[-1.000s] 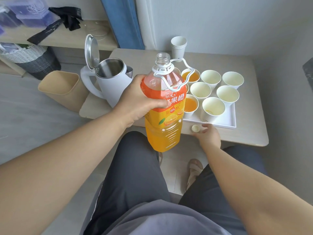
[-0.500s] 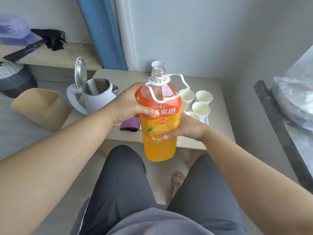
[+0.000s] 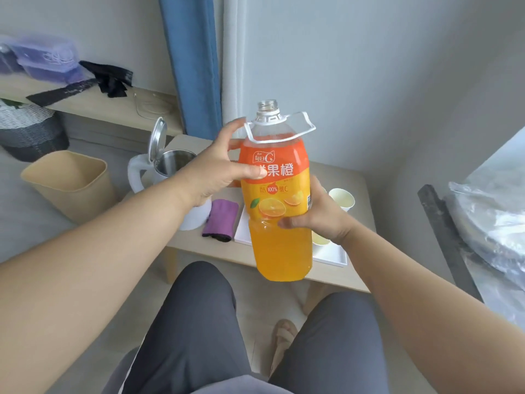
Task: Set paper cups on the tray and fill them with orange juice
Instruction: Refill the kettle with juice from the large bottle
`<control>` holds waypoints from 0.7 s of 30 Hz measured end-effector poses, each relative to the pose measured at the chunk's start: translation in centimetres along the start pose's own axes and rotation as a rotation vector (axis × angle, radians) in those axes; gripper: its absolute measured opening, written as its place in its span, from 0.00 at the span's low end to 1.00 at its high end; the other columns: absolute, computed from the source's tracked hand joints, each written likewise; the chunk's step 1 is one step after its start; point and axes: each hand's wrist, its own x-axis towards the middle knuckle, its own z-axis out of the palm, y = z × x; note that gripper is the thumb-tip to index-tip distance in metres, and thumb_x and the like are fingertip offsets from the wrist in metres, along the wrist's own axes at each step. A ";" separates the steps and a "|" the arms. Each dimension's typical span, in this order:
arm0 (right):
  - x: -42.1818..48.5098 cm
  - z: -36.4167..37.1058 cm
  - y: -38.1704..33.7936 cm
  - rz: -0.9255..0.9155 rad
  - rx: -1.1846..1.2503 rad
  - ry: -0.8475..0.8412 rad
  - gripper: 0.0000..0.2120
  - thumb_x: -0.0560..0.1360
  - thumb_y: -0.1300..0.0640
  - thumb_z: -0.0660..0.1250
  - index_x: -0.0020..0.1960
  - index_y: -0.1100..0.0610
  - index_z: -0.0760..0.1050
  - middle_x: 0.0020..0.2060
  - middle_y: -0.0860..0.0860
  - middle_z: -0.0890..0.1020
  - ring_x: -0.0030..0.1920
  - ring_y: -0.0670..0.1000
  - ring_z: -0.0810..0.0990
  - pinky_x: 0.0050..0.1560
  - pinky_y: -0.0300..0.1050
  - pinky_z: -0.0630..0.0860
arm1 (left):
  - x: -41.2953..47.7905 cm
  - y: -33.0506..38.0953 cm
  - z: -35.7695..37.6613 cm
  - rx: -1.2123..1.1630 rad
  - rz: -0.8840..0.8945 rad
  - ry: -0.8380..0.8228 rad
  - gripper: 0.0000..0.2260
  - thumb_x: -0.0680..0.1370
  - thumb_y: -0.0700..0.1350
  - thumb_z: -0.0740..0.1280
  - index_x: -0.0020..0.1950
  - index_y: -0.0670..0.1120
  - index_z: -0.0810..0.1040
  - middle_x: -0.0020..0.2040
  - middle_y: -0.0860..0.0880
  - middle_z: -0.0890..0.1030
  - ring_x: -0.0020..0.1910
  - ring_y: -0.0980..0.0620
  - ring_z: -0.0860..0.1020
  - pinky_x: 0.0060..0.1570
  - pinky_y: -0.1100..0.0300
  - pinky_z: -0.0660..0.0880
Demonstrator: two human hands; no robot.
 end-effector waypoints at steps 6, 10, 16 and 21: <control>2.1 -1.5 -2.4 0.027 -0.161 0.005 0.47 0.61 0.61 0.81 0.71 0.51 0.57 0.56 0.44 0.75 0.56 0.47 0.77 0.51 0.42 0.77 | -0.7 0.3 2.1 0.073 0.173 0.310 0.44 0.58 0.64 0.77 0.67 0.72 0.56 0.71 0.51 0.66 0.67 0.52 0.71 0.64 0.50 0.72; 3.9 -2.1 -4.4 0.024 -0.298 -0.006 0.49 0.61 0.62 0.80 0.73 0.53 0.55 0.58 0.47 0.74 0.56 0.48 0.76 0.51 0.42 0.76 | 0.1 0.0 3.5 0.242 0.169 0.458 0.44 0.66 0.54 0.78 0.75 0.58 0.56 0.71 0.48 0.61 0.66 0.55 0.66 0.56 0.65 0.65; 7.1 -2.3 -6.2 0.052 -0.612 -0.069 0.51 0.60 0.54 0.81 0.74 0.51 0.54 0.60 0.48 0.74 0.57 0.50 0.73 0.54 0.44 0.72 | 1.9 -1.1 4.1 0.178 0.006 0.610 0.48 0.66 0.55 0.78 0.76 0.59 0.51 0.72 0.46 0.58 0.68 0.48 0.66 0.57 0.59 0.70; 9.3 -1.3 -6.7 0.082 -0.795 -0.104 0.52 0.59 0.51 0.81 0.74 0.50 0.54 0.60 0.50 0.75 0.59 0.54 0.75 0.55 0.46 0.73 | 3.1 -2.3 3.5 0.086 -0.103 0.666 0.47 0.68 0.54 0.77 0.76 0.59 0.50 0.72 0.45 0.59 0.69 0.46 0.66 0.59 0.53 0.72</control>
